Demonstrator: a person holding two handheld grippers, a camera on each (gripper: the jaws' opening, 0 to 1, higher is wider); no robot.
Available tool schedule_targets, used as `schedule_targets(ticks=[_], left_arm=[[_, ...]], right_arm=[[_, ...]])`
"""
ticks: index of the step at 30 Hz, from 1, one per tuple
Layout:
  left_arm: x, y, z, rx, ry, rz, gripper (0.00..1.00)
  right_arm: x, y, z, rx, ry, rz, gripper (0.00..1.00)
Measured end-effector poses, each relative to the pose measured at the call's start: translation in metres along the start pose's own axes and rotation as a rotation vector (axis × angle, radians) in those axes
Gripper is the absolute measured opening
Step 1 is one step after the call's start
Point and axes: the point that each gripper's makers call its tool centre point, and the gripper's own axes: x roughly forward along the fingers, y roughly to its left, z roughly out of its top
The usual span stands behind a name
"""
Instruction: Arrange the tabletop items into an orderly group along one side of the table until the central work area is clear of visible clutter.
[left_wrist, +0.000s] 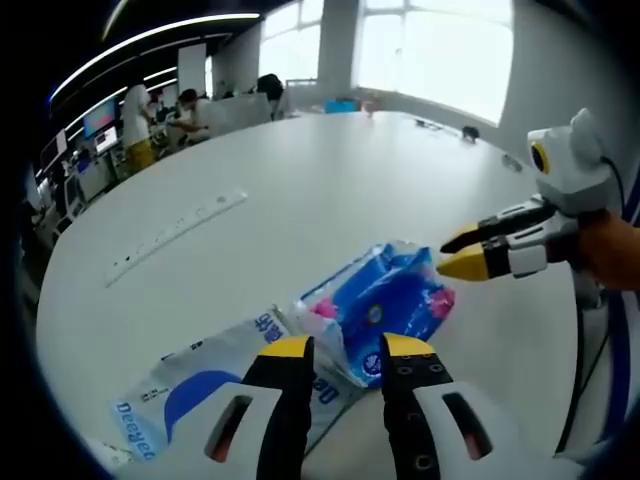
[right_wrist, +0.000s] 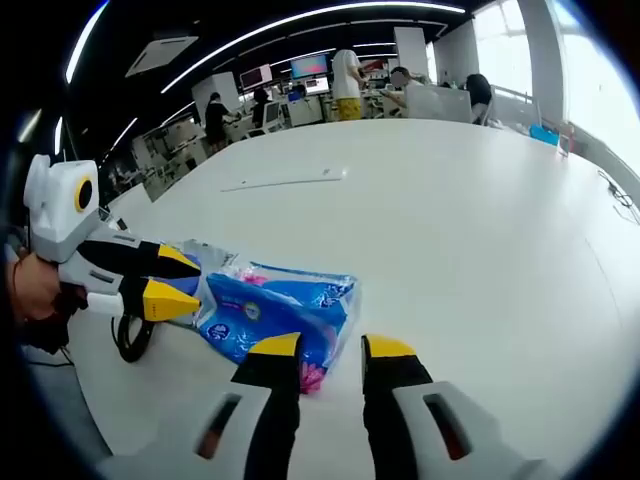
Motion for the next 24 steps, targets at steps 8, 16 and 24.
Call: schedule_targets(ticks=[8, 16, 24], left_arm=[[-0.003, -0.001, 0.005, -0.001, -0.016, -0.012, 0.31], [-0.005, -0.001, 0.008, -0.007, -0.022, -0.019, 0.37], [-0.008, -0.004, 0.012, -0.001, -0.037, -0.04, 0.43]], right_arm=[[-0.002, -0.001, 0.002, -0.001, -0.006, -0.003, 0.28], [-0.004, -0.001, 0.006, 0.003, -0.017, -0.006, 0.33], [-0.005, 0.001, 0.009, 0.001, -0.021, 0.001, 0.43]])
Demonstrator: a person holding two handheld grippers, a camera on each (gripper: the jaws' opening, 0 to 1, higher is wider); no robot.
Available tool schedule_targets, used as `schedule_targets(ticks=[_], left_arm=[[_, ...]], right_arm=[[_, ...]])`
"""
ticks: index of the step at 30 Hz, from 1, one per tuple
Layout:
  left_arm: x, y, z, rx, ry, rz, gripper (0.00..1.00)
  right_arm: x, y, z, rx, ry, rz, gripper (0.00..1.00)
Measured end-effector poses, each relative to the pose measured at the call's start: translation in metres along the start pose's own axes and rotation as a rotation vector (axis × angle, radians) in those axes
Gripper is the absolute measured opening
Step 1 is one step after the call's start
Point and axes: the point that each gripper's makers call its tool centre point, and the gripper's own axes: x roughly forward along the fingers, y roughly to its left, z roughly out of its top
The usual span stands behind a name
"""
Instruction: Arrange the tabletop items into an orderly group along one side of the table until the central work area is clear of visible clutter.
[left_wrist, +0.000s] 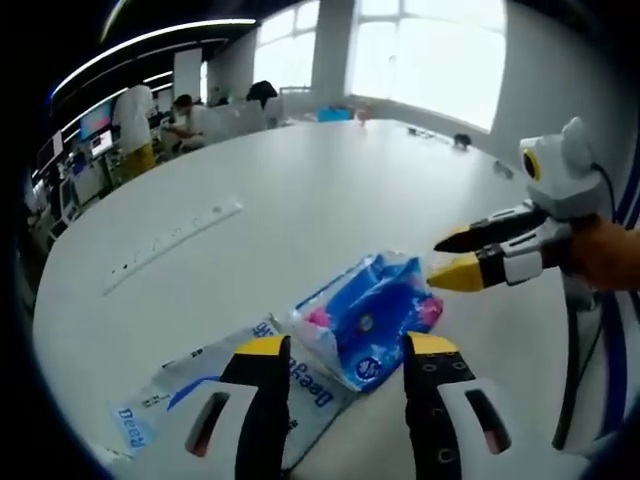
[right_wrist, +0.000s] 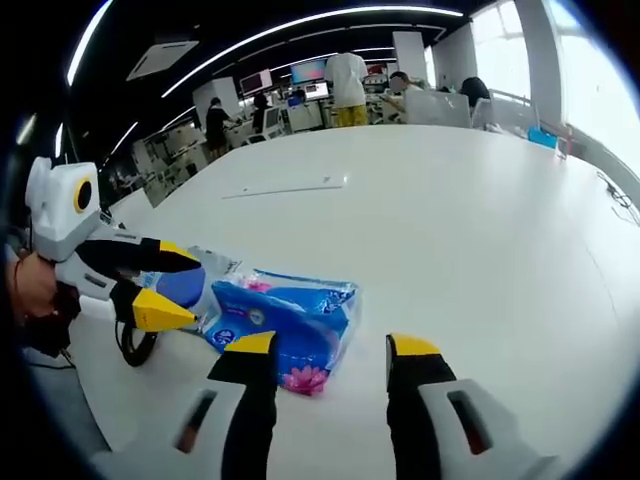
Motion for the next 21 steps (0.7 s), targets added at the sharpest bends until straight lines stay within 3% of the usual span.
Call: schedule_targets(ticks=[21], left_arm=[[-0.018, -0.001, 0.009, 0.01, -0.038, -0.059, 0.61]], right_arm=[[-0.013, 0.012, 0.013, -0.029, -0.047, 0.044, 0.7]])
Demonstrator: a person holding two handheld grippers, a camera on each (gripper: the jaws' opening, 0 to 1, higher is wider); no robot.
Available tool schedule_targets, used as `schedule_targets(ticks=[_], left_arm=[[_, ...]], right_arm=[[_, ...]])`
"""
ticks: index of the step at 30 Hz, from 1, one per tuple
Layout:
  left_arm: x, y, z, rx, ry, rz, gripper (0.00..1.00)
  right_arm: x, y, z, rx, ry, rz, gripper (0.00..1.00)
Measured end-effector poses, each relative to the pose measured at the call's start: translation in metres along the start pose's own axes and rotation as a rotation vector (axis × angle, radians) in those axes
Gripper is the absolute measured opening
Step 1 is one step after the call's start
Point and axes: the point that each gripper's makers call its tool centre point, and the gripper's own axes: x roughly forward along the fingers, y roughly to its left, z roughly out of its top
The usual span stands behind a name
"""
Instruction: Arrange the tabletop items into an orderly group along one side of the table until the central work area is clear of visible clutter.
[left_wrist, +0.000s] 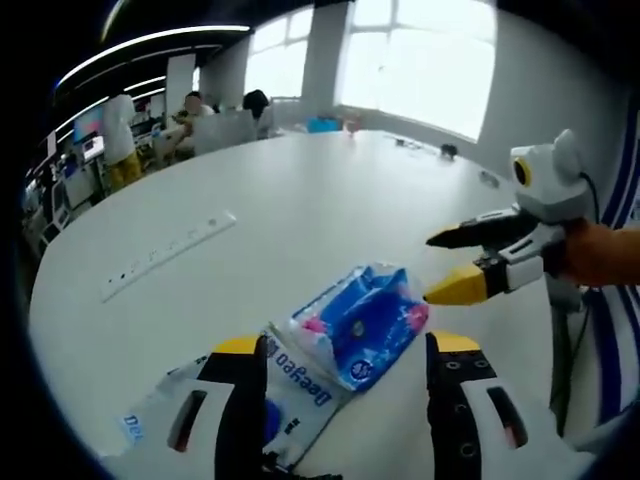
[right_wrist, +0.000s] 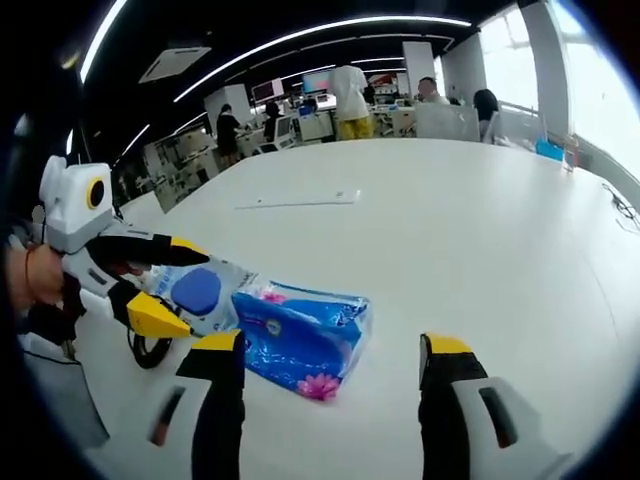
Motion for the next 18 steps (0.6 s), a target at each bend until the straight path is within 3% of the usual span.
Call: schedule_targets(ticks=[18], left_arm=[[-0.027, -0.002, 0.007, 0.021, -0.043, -0.034, 0.66]], right_arm=[[-0.017, 0.012, 0.011, -0.025, -0.033, 0.022, 0.71]])
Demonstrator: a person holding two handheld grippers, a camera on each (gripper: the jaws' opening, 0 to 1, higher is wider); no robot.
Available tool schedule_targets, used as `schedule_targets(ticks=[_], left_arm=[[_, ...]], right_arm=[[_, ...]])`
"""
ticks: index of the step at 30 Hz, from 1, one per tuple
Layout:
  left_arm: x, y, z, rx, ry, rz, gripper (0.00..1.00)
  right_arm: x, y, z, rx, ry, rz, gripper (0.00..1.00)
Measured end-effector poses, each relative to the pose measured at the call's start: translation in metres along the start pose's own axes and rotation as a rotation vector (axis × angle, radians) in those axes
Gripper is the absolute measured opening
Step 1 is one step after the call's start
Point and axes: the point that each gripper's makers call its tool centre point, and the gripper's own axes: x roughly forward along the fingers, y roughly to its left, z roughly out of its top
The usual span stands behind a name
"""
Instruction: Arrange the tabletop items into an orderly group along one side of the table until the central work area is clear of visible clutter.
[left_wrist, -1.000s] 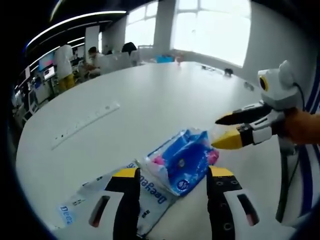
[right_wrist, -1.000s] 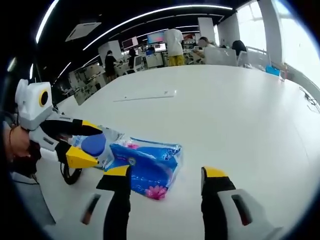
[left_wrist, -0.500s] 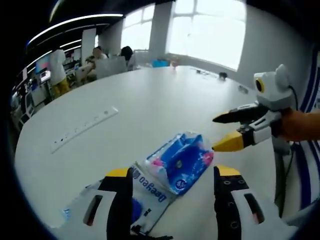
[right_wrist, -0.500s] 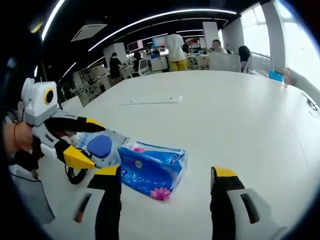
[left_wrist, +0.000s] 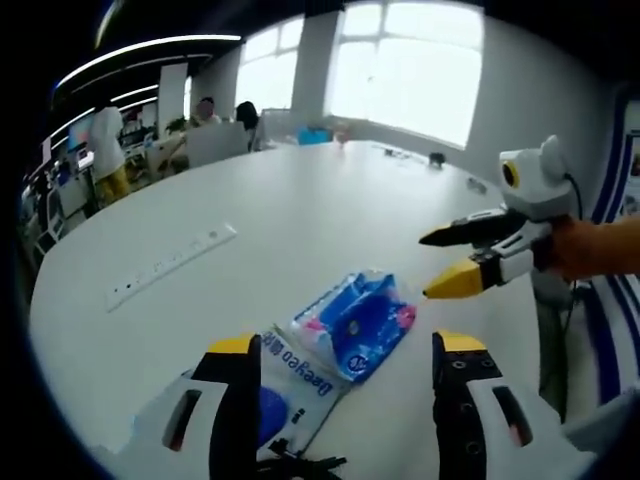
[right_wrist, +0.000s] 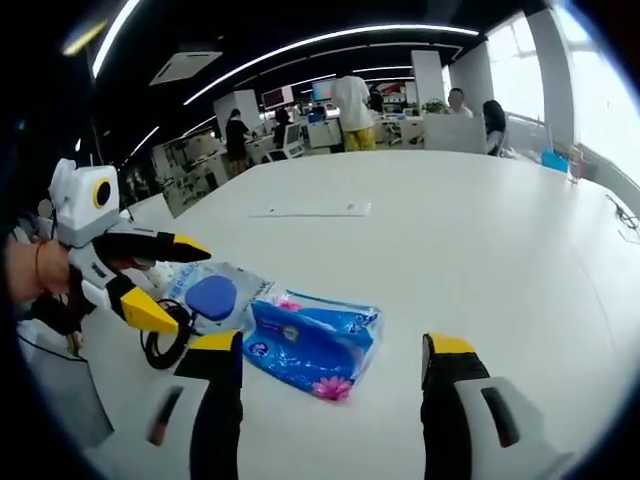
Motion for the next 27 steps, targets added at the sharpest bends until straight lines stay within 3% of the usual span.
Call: schedule_targets(ticks=[27], left_arm=[[-0.06, 0.004, 0.0, 0.031, -0.064, -0.014, 0.65]], right_arm=[[-0.02, 0.029, 0.02, -0.041, -0.058, 0.038, 0.71]])
